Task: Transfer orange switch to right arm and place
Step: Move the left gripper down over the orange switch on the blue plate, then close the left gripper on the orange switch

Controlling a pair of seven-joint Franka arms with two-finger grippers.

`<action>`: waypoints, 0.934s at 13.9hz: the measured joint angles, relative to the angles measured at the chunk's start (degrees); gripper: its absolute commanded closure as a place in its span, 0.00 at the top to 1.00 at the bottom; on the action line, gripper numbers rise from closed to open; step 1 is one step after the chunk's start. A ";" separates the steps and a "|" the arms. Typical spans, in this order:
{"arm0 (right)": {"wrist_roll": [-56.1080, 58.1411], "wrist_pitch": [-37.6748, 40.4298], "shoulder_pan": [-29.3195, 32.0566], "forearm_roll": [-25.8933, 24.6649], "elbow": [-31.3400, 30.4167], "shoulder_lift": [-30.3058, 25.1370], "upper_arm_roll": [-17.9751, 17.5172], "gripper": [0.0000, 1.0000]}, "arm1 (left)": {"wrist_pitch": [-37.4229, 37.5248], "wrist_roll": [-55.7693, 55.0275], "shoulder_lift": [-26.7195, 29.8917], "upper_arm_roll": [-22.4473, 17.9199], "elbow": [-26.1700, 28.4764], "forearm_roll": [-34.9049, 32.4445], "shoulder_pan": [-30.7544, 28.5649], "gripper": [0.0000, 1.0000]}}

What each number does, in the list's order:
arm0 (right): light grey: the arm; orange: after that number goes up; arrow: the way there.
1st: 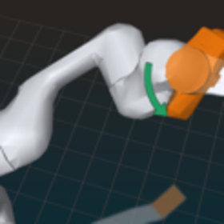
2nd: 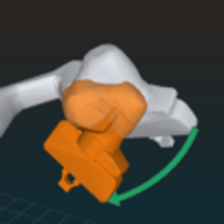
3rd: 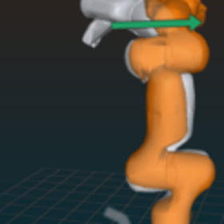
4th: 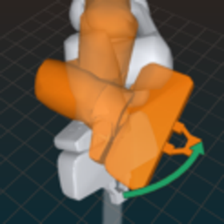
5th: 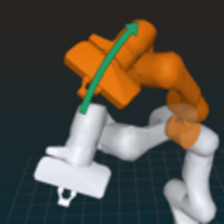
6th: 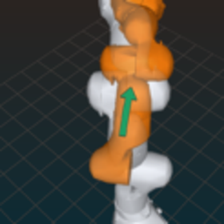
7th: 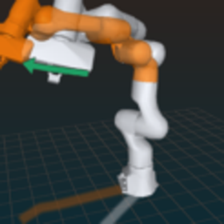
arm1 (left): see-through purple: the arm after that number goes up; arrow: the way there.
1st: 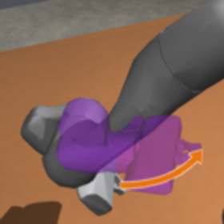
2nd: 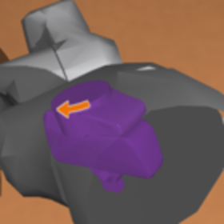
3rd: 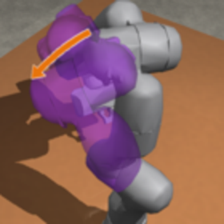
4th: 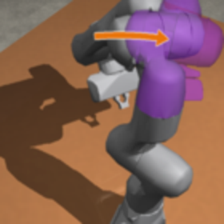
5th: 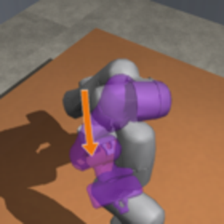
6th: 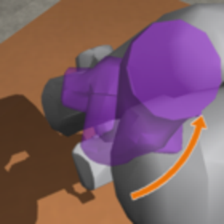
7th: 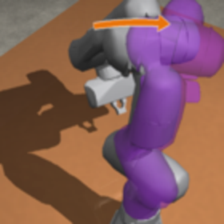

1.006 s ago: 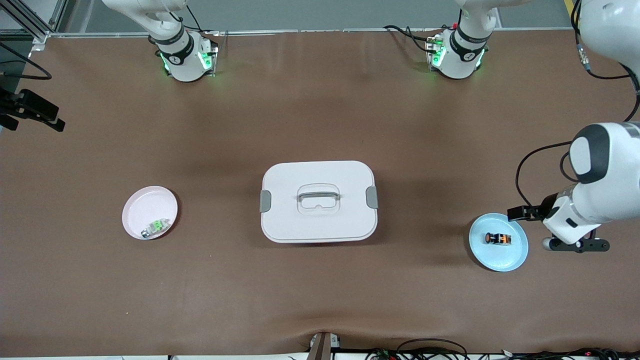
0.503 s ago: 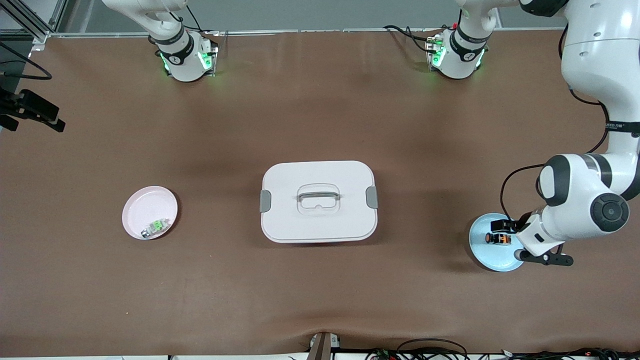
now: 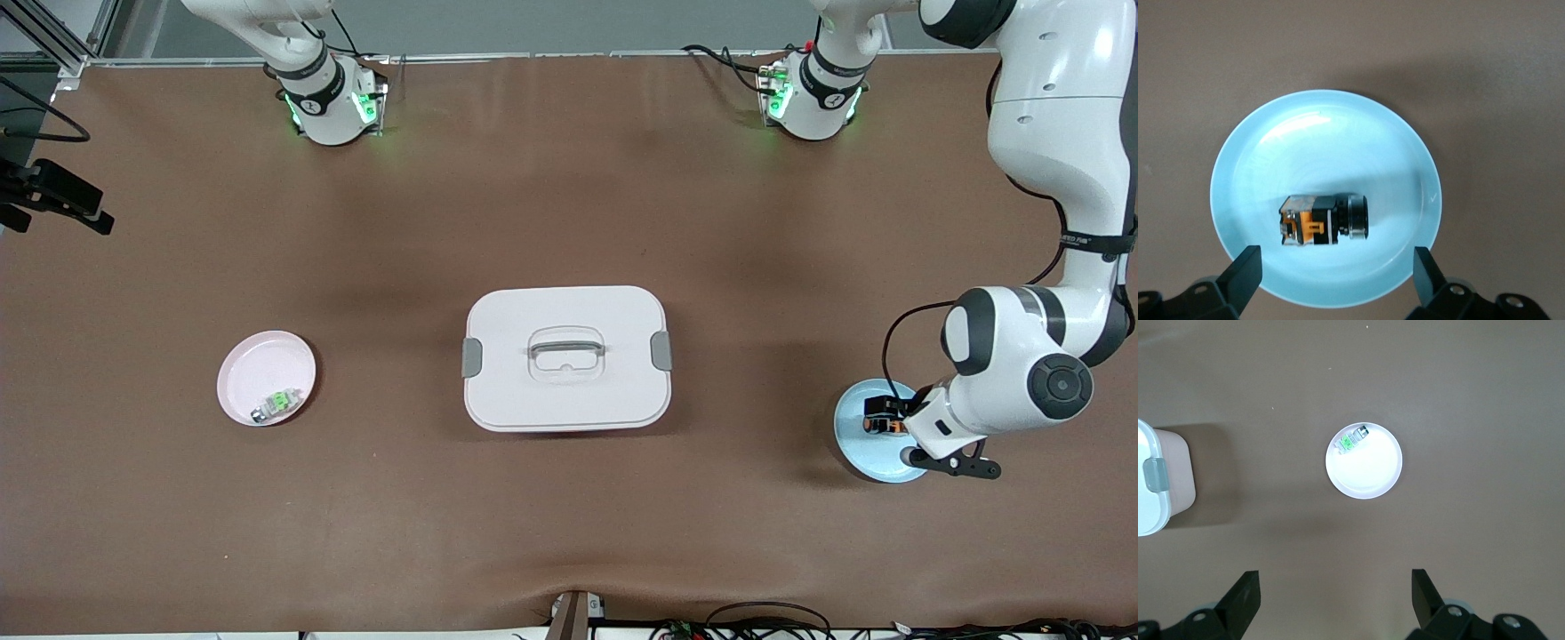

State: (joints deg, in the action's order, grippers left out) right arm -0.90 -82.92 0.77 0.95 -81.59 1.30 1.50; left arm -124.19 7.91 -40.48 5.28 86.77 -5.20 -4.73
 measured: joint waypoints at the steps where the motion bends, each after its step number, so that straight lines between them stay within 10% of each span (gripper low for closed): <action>1: 0.00 0.14 0.18 0.15 -0.06 0.00 0.09 1.00 | -1.08 0.00 -0.79 -0.07 0.00 -0.06 -0.17 1.00; 13: 0.01 1.16 1.33 0.39 -0.46 0.00 0.50 1.00 | -4.88 0.11 -4.68 -0.12 -0.08 -1.02 -0.82 1.00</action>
State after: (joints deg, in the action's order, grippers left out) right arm -0.89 -81.77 2.09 1.34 -82.05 1.30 2.00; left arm -129.07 8.02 -45.16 5.16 86.69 -6.22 -5.55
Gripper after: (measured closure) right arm 0.000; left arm 0.000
